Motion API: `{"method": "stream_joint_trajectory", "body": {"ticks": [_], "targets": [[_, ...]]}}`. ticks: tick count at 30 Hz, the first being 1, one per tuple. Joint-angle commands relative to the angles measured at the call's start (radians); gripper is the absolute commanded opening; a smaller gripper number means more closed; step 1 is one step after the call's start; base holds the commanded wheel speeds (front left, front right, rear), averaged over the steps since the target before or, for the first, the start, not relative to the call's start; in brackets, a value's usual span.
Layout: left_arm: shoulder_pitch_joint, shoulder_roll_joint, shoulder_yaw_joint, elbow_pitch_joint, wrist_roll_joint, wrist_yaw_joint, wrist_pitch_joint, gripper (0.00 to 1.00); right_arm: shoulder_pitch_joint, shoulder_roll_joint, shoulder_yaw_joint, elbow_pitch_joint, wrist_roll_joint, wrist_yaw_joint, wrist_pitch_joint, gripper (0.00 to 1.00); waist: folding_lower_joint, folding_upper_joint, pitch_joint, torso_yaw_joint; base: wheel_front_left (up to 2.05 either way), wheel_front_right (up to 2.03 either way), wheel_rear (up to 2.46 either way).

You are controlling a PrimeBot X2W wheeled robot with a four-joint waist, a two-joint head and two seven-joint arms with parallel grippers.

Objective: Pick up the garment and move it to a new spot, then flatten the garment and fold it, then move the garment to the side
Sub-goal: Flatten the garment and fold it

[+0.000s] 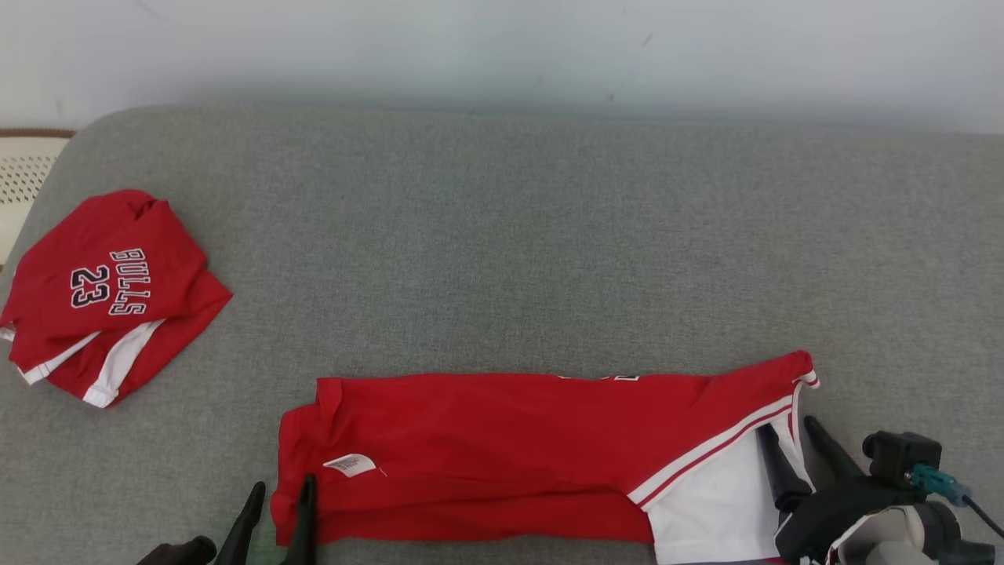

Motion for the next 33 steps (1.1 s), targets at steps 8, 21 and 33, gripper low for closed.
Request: {"method": "stream_joint_trajectory", "body": {"ticks": [8, 21, 33], "targets": [[-0.035, -0.003, -0.013, -0.006, 0.006, 0.001, -0.003, 1.00, -0.026, 0.018, -0.023, 0.036, -0.031, -0.001, 0.010, 1.00, 0.0000, -0.0001, 0.062, 0.029, 0.00, 0.00, 0.00], [-0.057, -0.006, -0.026, -0.035, 0.024, 0.001, -0.004, 1.00, -0.026, 0.042, 0.028, 0.060, 0.009, -0.001, 0.018, 0.00, 0.0000, -0.0001, 0.082, 0.031, 0.00, 0.00, 0.00], [-0.027, -0.006, -0.021, -0.041, 0.036, 0.001, -0.004, 1.00, -0.031, -0.005, -0.074, 0.021, 0.009, -0.002, 0.004, 0.00, 0.0000, -0.0001, 0.044, 0.019, 0.00, 0.00, 0.00]]}}
